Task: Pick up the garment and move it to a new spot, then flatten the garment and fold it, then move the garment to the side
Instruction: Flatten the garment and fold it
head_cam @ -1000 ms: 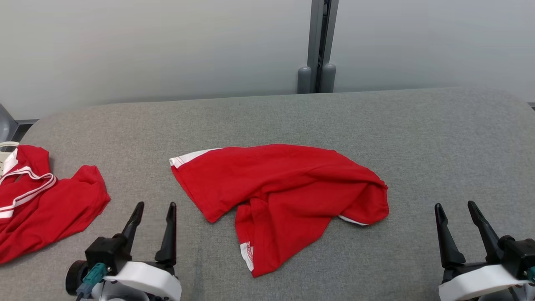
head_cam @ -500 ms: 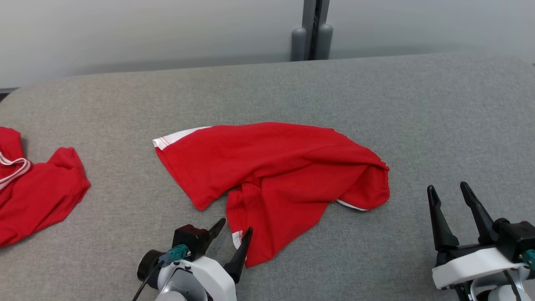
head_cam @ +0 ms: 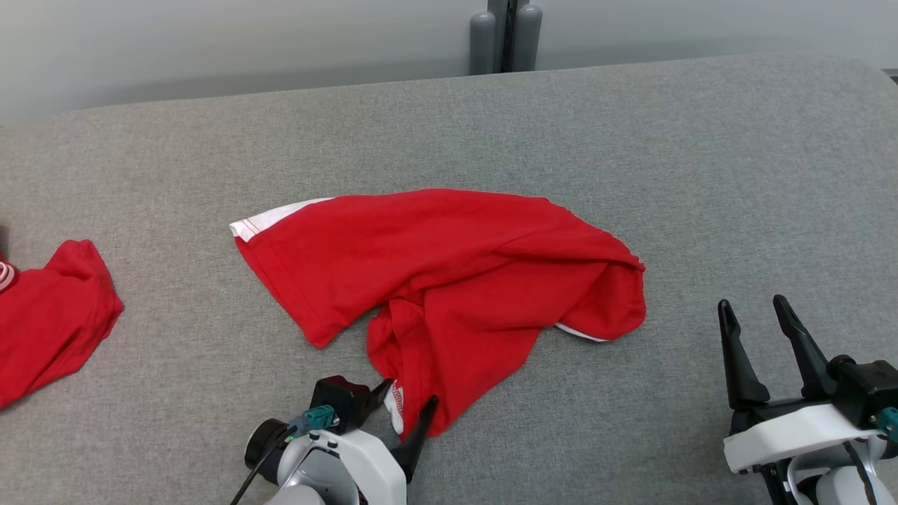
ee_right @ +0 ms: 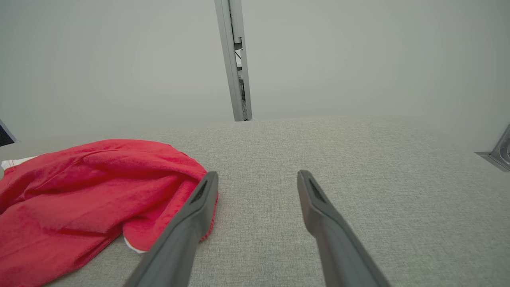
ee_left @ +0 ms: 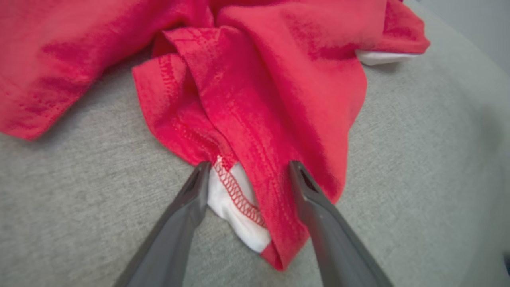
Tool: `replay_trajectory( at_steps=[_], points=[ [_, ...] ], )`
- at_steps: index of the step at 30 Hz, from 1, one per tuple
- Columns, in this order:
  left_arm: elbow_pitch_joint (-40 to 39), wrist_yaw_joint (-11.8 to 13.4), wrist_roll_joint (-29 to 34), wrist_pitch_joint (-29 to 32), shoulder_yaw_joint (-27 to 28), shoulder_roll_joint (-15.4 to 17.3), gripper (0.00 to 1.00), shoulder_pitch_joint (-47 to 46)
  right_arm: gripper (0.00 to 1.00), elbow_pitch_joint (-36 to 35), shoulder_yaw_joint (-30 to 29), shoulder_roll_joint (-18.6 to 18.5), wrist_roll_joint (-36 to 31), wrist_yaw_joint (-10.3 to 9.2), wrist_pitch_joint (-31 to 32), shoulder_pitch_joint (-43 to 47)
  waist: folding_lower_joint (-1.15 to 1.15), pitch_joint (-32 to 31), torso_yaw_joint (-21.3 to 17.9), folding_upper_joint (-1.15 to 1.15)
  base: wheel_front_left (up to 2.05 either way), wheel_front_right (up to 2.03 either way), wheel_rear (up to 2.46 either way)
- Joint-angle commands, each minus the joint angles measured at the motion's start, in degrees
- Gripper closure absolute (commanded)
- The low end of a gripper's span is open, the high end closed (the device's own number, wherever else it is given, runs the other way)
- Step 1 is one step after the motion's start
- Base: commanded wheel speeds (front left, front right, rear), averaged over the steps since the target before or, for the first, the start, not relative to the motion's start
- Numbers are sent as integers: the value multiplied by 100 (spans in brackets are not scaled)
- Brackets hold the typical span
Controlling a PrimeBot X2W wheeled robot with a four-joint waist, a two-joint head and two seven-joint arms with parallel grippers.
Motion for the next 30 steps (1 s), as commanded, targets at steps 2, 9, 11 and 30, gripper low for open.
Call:
replay_trajectory(
  at_steps=[2,9,11,30],
  points=[
    [7,-68,-48,31,-128,7,100,-15,0,38,-4,-25,27,11,-58,-87,0,0,13,0,0,0,0],
    [-531,-110,-69,-65,-352,109,100,-166,0,101,-38,-29,61,11,-56,-90,0,-62,66,0,0,0,0],
    [-817,-125,-130,-30,-434,122,100,-151,0,111,-54,-23,63,11,-57,-81,0,-87,83,0,0,0,0],
    [-3515,-38,-1190,396,-776,416,100,-167,0,2,-169,114,104,11,-54,-111,0,-44,92,0,0,0,0]
  ],
)
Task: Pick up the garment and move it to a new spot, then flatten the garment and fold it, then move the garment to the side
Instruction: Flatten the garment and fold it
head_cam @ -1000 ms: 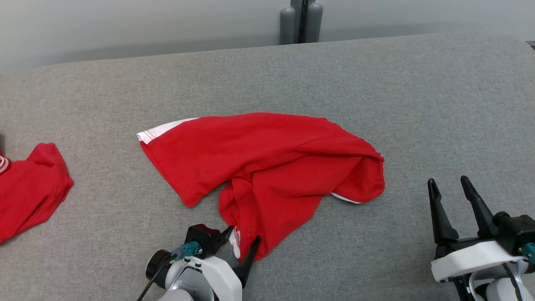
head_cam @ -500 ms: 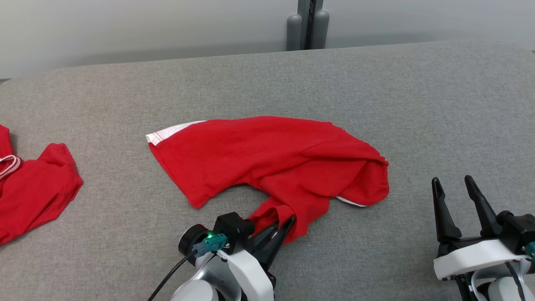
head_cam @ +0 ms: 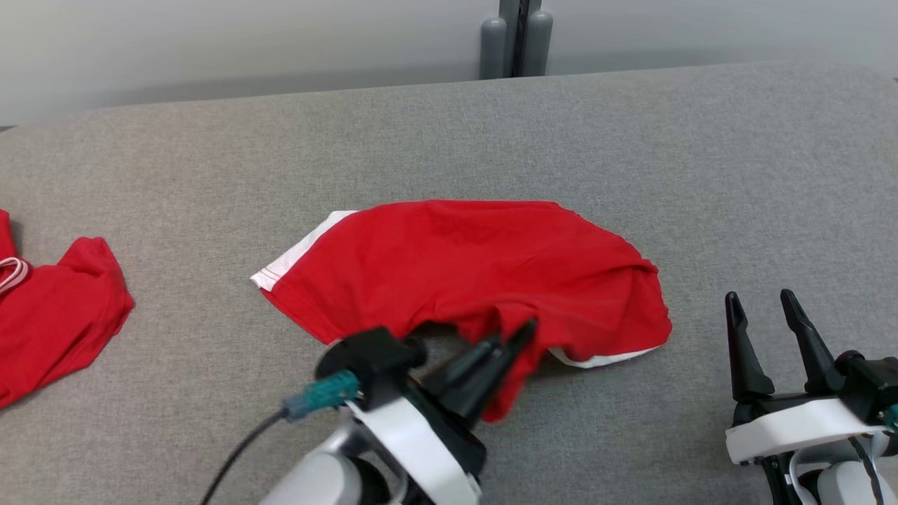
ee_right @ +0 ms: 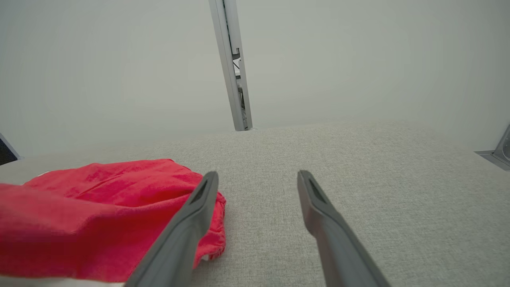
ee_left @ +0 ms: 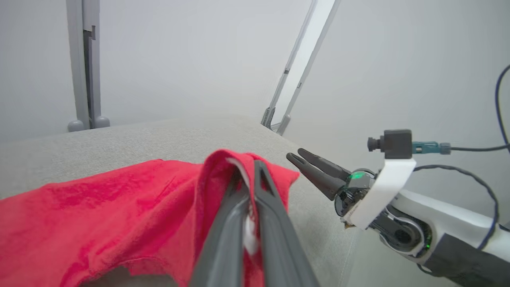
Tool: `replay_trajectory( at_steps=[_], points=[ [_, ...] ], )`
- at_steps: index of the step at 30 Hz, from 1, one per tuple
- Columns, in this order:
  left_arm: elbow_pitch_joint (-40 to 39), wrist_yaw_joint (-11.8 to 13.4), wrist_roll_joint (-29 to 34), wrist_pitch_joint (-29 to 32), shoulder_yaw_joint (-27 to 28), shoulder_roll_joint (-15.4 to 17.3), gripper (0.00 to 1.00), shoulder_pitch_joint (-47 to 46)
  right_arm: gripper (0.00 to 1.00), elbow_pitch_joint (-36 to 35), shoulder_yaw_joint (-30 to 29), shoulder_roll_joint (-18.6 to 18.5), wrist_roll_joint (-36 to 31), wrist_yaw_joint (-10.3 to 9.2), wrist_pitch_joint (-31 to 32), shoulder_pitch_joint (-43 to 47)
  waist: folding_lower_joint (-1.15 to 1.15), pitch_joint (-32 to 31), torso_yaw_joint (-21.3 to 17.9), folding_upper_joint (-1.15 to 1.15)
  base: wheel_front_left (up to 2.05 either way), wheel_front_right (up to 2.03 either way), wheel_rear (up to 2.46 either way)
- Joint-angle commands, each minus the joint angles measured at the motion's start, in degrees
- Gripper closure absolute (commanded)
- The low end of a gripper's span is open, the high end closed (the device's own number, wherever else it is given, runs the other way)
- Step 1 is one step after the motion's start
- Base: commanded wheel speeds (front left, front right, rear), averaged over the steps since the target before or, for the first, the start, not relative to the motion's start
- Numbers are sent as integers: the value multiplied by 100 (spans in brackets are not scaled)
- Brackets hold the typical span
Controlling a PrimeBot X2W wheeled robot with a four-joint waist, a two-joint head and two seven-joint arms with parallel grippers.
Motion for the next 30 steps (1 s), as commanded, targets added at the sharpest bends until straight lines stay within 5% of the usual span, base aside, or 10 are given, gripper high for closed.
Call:
replay_trajectory(
  at_steps=[1,11,28,29,30],
  points=[
    [18,97,-57,-65,188,91,100,-69,0,-26,-23,-6,25,11,-28,-70,0,48,-38,0,0,0,0],
    [694,397,-492,-373,1019,186,100,-155,0,-79,-84,-10,56,11,-28,-160,0,258,-120,0,0,0,0],
    [2732,396,-1149,-789,1787,9,100,-693,0,-66,26,-76,79,11,-28,-411,0,611,-174,0,0,0,0],
    [2866,388,-1164,-813,1792,-12,82,-727,0,-57,33,-80,82,11,-28,-419,0,613,-179,0,0,0,0],
    [2983,406,-1146,-856,1793,-22,50,-758,0,-49,40,-85,86,11,-28,-419,0,611,-183,0,0,0,0]
  ],
)
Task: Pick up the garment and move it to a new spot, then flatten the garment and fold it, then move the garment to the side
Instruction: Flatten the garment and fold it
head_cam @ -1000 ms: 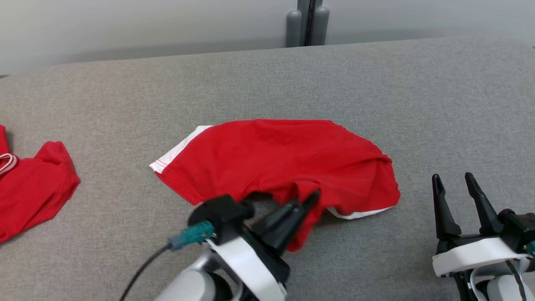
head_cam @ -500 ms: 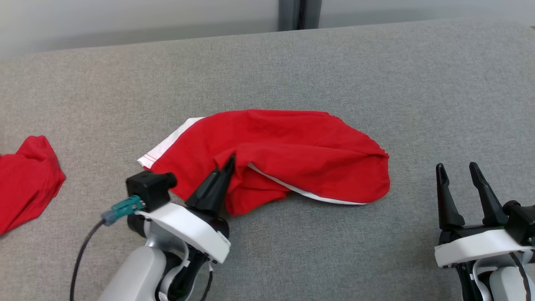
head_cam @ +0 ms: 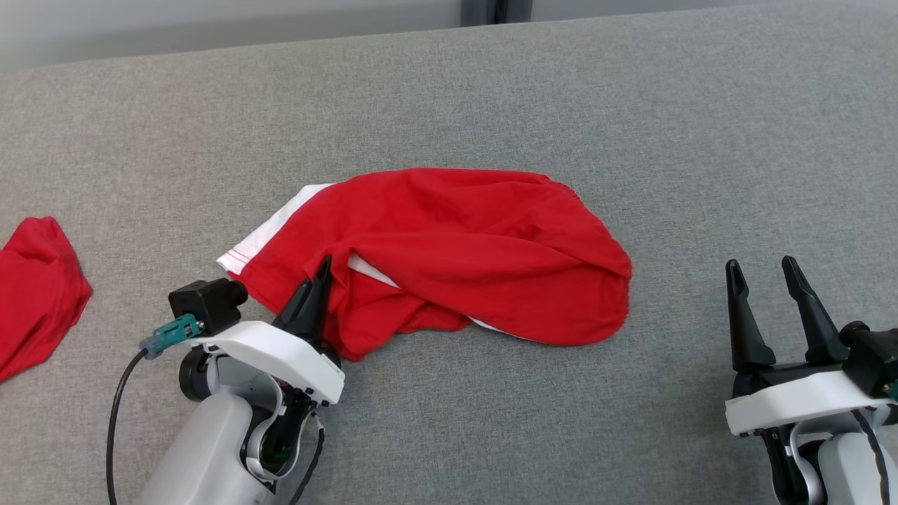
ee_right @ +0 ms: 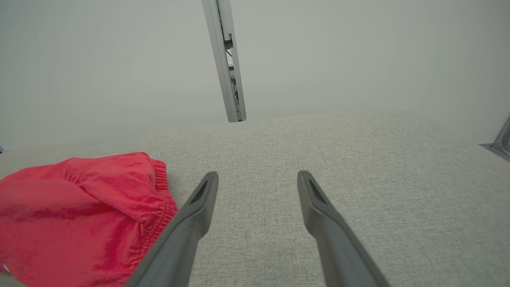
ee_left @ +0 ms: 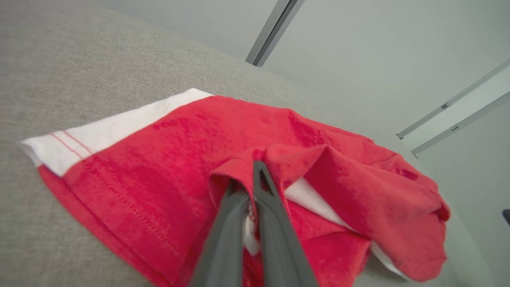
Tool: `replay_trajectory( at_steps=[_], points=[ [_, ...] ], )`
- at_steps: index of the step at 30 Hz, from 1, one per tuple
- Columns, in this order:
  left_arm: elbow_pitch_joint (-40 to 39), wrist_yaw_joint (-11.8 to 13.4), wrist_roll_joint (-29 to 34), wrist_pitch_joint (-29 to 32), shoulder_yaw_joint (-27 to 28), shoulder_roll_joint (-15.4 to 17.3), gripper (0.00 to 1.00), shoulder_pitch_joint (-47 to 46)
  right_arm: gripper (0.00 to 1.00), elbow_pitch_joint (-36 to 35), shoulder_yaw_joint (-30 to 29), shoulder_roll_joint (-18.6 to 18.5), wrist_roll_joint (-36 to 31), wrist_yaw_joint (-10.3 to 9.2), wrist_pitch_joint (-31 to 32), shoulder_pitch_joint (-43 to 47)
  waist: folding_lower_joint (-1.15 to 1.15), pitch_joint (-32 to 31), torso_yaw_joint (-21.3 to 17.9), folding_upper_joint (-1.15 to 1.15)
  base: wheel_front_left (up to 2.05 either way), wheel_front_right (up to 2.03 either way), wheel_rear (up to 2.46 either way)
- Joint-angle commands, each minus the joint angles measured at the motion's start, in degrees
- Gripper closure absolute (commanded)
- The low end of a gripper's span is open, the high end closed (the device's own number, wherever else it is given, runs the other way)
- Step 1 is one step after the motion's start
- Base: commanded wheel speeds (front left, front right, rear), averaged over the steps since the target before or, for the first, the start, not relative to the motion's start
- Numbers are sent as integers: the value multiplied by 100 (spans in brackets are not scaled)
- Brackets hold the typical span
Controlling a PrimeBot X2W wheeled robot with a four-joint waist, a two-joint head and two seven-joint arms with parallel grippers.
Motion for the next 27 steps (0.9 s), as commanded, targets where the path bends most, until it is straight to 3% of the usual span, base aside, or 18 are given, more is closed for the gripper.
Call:
replay_trajectory(
  at_steps=[1,11,14,21,27],
  points=[
    [91,32,74,-92,18,28,0,-113,0,7,-9,-47,36,11,-28,-60,0,-5,-5,0,0,0,0],
    [410,342,781,-1055,24,28,0,-248,0,8,-66,-75,-15,11,-28,56,0,-186,59,0,0,0,0],
    [171,536,1186,-1147,100,38,0,-161,0,-20,-89,-85,-59,11,-28,95,0,-266,102,0,0,0,0],
    [-1193,997,2574,-1153,741,-26,0,519,0,-34,-104,-113,-187,11,-28,212,0,-559,176,0,0,0,0],
    [-1414,966,2950,-1153,922,-19,0,1045,0,-30,-103,-103,-247,11,-28,340,0,-756,199,0,0,0,0]
  ],
)
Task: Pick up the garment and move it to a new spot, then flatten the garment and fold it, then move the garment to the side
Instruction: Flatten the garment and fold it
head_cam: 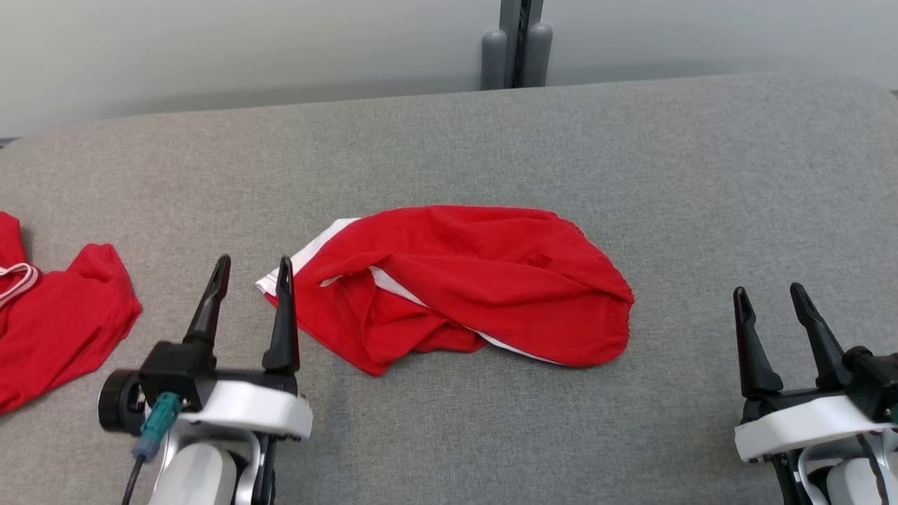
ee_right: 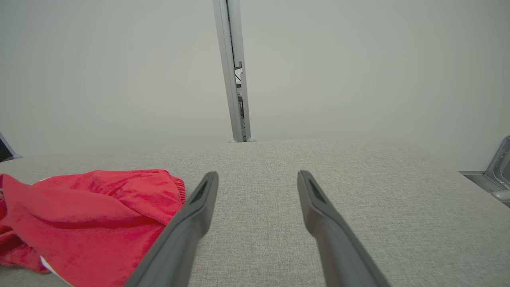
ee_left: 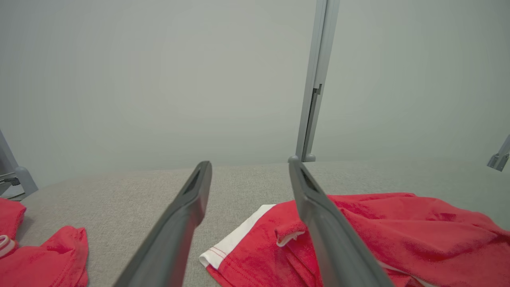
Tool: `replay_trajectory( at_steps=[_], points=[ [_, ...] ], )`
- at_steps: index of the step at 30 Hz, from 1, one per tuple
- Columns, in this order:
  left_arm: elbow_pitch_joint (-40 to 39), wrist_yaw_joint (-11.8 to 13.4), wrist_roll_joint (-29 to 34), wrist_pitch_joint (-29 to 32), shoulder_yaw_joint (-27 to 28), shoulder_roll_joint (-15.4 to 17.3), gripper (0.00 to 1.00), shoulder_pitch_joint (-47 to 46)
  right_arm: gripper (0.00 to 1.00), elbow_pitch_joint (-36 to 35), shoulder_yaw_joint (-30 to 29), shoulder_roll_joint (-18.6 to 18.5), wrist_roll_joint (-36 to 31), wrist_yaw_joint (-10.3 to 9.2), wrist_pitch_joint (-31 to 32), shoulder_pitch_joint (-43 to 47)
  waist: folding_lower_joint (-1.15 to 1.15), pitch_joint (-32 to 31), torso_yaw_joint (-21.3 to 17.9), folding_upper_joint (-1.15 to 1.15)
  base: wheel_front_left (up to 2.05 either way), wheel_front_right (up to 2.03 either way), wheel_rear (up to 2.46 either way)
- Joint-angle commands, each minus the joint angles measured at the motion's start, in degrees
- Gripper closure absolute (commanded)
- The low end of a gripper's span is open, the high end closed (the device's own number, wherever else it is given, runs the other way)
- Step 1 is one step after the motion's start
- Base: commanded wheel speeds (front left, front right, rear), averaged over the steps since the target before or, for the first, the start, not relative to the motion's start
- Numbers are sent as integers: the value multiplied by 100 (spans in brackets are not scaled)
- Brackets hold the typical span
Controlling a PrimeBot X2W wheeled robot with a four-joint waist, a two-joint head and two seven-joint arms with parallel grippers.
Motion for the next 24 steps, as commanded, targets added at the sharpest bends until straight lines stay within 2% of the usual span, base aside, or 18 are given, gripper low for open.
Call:
replay_trajectory(
  at_steps=[1,8,20,24],
  points=[
    [4,-29,106,-24,45,55,0,121,0,-13,-7,-30,-49,11,-28,62,0,-79,14,0,0,0,0],
    [153,-86,289,-26,147,53,0,565,0,2,-13,-6,-90,11,-28,247,0,-288,33,0,0,0,0],
    [284,-253,377,-25,233,-125,0,531,0,-49,-39,19,-113,11,-20,314,0,-318,103,0,0,0,0],
    [570,-491,370,2,-7,-182,0,305,0,-69,-47,26,-105,11,0,292,0,-271,122,0,0,0,0]
  ],
)
